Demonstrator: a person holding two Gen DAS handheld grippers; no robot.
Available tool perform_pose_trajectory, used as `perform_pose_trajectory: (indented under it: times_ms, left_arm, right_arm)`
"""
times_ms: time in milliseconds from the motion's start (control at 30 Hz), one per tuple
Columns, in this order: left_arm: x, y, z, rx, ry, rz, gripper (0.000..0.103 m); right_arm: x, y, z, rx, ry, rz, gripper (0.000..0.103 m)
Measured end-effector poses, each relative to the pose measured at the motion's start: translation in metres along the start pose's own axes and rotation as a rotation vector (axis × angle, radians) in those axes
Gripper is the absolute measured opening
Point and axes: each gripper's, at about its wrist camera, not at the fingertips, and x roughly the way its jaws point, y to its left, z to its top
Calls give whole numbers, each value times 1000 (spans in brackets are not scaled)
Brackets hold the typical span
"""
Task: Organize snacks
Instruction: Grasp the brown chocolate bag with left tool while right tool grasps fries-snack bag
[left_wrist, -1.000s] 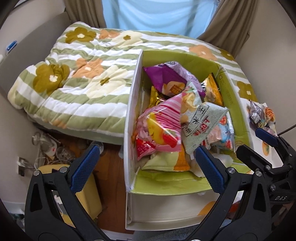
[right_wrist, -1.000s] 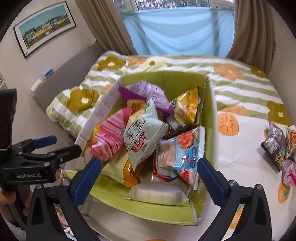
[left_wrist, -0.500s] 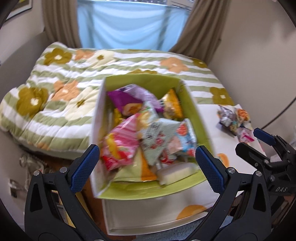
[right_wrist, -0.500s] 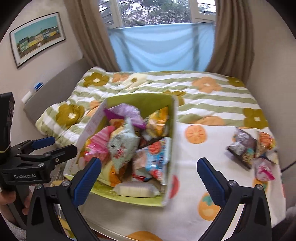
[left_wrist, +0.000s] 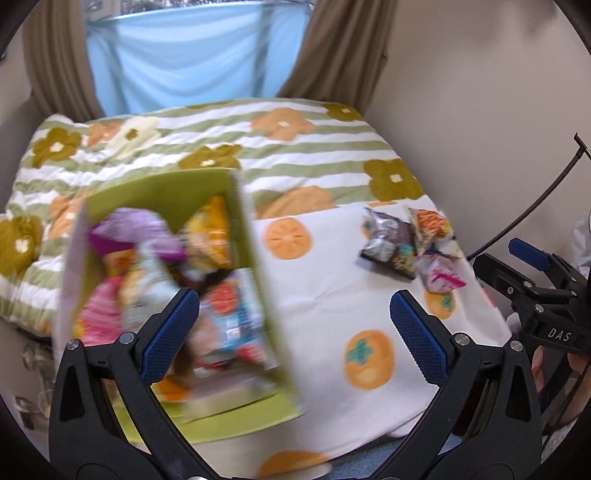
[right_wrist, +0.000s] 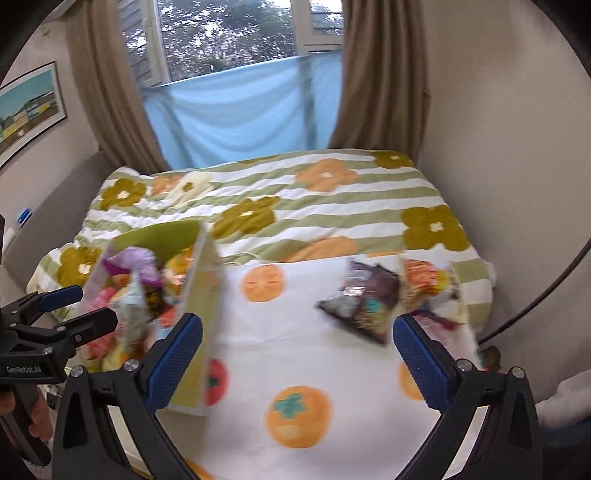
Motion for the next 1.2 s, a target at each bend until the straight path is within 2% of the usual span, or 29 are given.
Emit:
perform_pose_trajectory:
  times_ms: [167, 333, 533, 700, 900, 1100, 1200]
  left_arm:
    - [51, -54, 21, 2, 47, -12, 102]
    - [107, -99, 40, -2, 99, -37, 102]
    - [181, -135, 54, 32, 186, -39, 102]
    - [240, -157, 57, 86, 279, -32, 102]
    - [294, -161, 53, 137, 389, -11, 102]
    - [319, -157, 50, 146, 445, -29, 102]
    - [323, -156, 47, 149, 461, -62, 91]
  right_arm:
    - [14, -67, 15, -26, 21, -11, 103]
    - [47, -130, 32, -99, 59, -13, 103]
    - [114, -178, 35, -280, 155, 36, 103]
    - [157, -197, 26, -406, 243, 104, 103]
    - [184, -201, 26, -542, 284, 146, 103]
    - [205, -196, 21, -695, 342, 227, 103]
    - [215, -195, 21, -729, 364, 227, 103]
